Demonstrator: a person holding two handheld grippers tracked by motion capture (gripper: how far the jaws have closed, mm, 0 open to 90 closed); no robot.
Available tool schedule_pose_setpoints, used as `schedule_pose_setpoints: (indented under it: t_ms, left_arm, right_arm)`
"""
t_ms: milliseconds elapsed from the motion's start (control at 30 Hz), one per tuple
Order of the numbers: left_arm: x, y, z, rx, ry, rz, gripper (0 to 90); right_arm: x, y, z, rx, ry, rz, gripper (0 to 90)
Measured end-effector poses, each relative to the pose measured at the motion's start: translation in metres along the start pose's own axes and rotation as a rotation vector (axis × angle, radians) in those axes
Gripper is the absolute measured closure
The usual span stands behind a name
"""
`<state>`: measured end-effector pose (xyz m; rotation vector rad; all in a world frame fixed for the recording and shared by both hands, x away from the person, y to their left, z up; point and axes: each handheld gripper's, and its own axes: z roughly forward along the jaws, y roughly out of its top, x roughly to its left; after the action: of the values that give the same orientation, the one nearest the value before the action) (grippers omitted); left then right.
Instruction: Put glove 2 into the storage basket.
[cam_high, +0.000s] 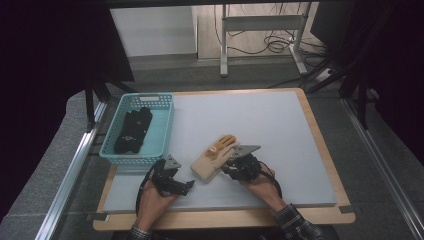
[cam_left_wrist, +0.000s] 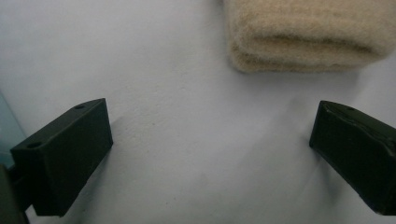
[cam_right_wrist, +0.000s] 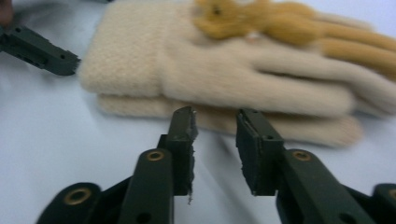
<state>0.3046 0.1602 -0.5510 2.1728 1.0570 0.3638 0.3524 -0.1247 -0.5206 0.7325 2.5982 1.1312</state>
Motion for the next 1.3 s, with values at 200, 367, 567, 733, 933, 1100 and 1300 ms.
schedule_pose_setpoints:
  t_ms: [200, 367, 567, 733, 933, 1100, 1300]
  left_arm:
    - [0.000, 0.000, 0.000, -0.002, 0.001, -0.001, 0.0]
    - [0.000, 0.000, 0.000, -0.003, 0.001, -0.001, 0.0]
    - [0.000, 0.000, 0.000, -0.003, 0.001, -0.001, 0.0]
    - [0.000, 0.000, 0.000, -0.003, 0.001, -0.002, 0.0]
    - [0.000, 0.000, 0.000, -0.002, 0.000, -0.002, 0.0]
    - [0.000, 0.000, 0.000, -0.002, 0.000, -0.002, 0.0]
    - [-0.001, 0.000, 0.000, 0.000, 0.003, 0.002, 0.0]
  right_arm:
    - [-0.014, -0.007, -0.022, -0.018, -0.058, 0.026, 50.9]
    - [-0.026, -0.015, -0.040, -0.030, -0.103, 0.054, 36.8]
    - [-0.041, -0.028, -0.059, -0.032, -0.147, 0.099, 27.2]
    - [-0.050, -0.041, -0.069, -0.032, -0.173, 0.132, 22.2]
    - [-0.060, -0.060, -0.075, -0.023, -0.192, 0.178, 18.1]
    - [-0.067, -0.073, -0.072, 0.024, -0.230, 0.189, 15.1]
    - [-0.067, -0.079, -0.069, 0.026, -0.249, 0.169, 11.6]
